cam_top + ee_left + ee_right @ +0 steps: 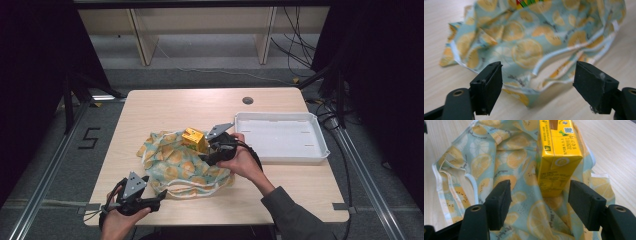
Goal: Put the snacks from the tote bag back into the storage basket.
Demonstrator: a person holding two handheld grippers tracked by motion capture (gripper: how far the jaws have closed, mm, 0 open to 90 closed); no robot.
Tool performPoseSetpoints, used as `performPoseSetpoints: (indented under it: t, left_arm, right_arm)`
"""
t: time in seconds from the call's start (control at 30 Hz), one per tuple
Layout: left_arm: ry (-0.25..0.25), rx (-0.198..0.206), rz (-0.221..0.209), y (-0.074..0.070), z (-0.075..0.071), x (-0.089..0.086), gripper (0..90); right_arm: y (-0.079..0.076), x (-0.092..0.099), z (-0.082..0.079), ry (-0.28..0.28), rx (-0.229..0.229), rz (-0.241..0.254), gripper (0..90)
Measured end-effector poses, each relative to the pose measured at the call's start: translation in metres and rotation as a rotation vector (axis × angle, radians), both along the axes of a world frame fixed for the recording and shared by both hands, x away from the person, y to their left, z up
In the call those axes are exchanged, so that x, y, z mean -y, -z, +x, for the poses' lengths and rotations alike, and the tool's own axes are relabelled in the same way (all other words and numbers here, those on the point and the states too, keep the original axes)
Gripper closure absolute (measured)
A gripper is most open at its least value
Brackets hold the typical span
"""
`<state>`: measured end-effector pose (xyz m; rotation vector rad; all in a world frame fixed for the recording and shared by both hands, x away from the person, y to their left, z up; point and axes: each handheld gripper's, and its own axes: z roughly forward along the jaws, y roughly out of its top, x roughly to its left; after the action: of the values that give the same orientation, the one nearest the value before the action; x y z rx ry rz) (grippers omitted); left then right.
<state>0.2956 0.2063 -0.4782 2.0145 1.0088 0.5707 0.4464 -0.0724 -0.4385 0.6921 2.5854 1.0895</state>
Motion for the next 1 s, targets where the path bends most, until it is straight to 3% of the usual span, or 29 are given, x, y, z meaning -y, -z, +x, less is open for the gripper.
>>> performPoseSetpoints:
  t: [0.07, 0.1, 0.13, 0.17, 0.23, 0.3, 0.33, 0.4, 0.43, 0.47, 0.53, 0.57, 0.6, 0.7, 0.73, 0.93, 0.97, 1.0]
  left_arm:
    - [0.001, -0.006, 0.026, 0.002, -0.002, -0.002, 22.0]
    - [-0.014, 0.006, -0.006, 0.004, -0.003, 0.0, 21.2]
    - [-0.005, 0.005, 0.03, 0.002, -0.005, -0.002, 19.6]
    - [-0.022, 0.005, -0.012, 0.004, -0.007, 0.0, 18.4]
    - [-0.011, 0.017, 0.009, 0.003, -0.009, -0.001, 18.3]
    - [-0.014, 0.011, -0.009, 0.005, -0.012, -0.002, 16.8]
    - [-0.011, 0.011, -0.018, 0.005, -0.013, -0.002, 16.7]
    - [-0.001, 0.007, 0.007, 0.006, -0.014, -0.004, 16.7]
    - [-0.015, -0.002, -0.016, 0.007, -0.015, -0.002, 16.7]
    - [-0.009, -0.001, 0.01, 0.008, -0.014, -0.003, 16.7]
    - [-0.004, 0.013, 0.002, 0.009, -0.014, -0.002, 16.8]
    - [0.009, -0.003, 0.026, 0.008, -0.015, -0.003, 16.8]
    - [0.008, -0.013, 0.02, 0.008, -0.015, -0.002, 16.8]
    - [0.009, -0.006, 0.032, 0.009, -0.015, -0.002, 16.8]
    - [0.027, -0.008, 0.063, 0.008, -0.014, -0.003, 16.9]
    - [0.012, 0.001, 0.037, 0.01, -0.015, 0.0, 17.2]
    - [0.024, -0.005, 0.062, 0.009, -0.015, -0.002, 17.2]
    - [0.016, -0.017, 0.049, 0.01, -0.015, -0.001, 17.2]
  right_arm:
    - [0.001, -0.003, 0.001, 0.006, -0.01, -0.001, 35.2]
    - [0.002, -0.004, 0.002, 0.008, -0.01, -0.005, 35.1]
    - [0.002, -0.004, 0.003, -0.009, -0.005, -0.007, 35.1]
    - [0.003, -0.006, 0.003, 0.01, -0.017, -0.001, 35.1]
    - [0.004, -0.008, 0.004, 0.011, -0.016, -0.001, 35.1]
    - [0.005, -0.01, 0.005, 0.017, -0.029, -0.022, 34.7]
    - [0.007, -0.011, 0.006, -0.006, -0.018, -0.021, 34.7]
    - [0.009, -0.013, 0.008, -0.002, -0.011, -0.026, 34.4]
    - [0.01, -0.014, 0.009, 0.006, -0.015, -0.024, 33.7]
    - [0.01, -0.015, 0.008, 0.017, -0.03, -0.021, 33.6]
    - [0.012, -0.015, 0.012, 0.009, -0.017, -0.03, 32.8]
    - [0.013, -0.016, 0.013, 0.017, -0.022, -0.029, 32.2]
    - [0.014, -0.016, 0.015, 0.009, -0.021, -0.032, 31.8]
    - [0.015, -0.015, 0.018, 0.006, -0.016, -0.022, 31.8]
    - [0.015, -0.015, 0.02, 0.002, -0.012, -0.021, 31.7]
    - [0.011, -0.015, 0.029, 0.035, -0.035, 0.006, 31.1]
    - [0.009, -0.015, 0.03, 0.024, -0.045, 0.012, 30.9]
    - [0.009, -0.015, 0.032, 0.024, -0.021, 0.014, 30.6]
